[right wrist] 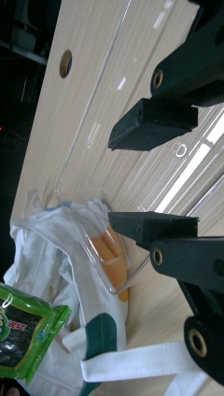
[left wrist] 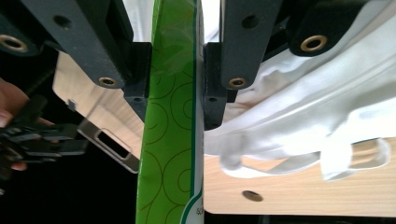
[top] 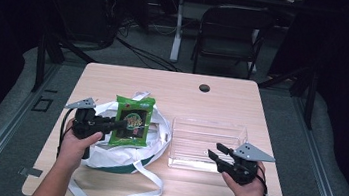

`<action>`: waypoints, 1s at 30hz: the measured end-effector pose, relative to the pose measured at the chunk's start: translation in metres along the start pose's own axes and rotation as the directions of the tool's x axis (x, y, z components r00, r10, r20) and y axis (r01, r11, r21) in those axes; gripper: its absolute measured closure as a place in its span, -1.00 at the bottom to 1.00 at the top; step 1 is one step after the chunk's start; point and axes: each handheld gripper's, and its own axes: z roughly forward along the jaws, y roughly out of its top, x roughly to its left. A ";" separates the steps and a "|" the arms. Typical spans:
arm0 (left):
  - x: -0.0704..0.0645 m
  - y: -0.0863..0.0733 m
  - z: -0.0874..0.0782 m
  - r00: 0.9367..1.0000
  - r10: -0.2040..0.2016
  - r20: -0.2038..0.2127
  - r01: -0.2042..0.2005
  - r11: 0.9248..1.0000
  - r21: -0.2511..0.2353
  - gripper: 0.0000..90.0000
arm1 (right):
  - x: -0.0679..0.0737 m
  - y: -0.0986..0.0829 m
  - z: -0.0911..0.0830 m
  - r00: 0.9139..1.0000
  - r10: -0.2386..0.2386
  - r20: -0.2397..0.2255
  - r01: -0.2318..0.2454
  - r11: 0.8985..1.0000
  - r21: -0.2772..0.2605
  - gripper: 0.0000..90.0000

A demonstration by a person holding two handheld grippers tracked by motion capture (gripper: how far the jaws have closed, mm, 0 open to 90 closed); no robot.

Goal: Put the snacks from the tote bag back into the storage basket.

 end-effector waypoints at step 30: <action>-0.027 0.018 0.004 0.993 0.098 0.062 -0.096 0.995 -0.027 0.60 | 0.019 0.142 0.022 0.890 -0.397 -0.226 0.437 0.883 0.170 0.24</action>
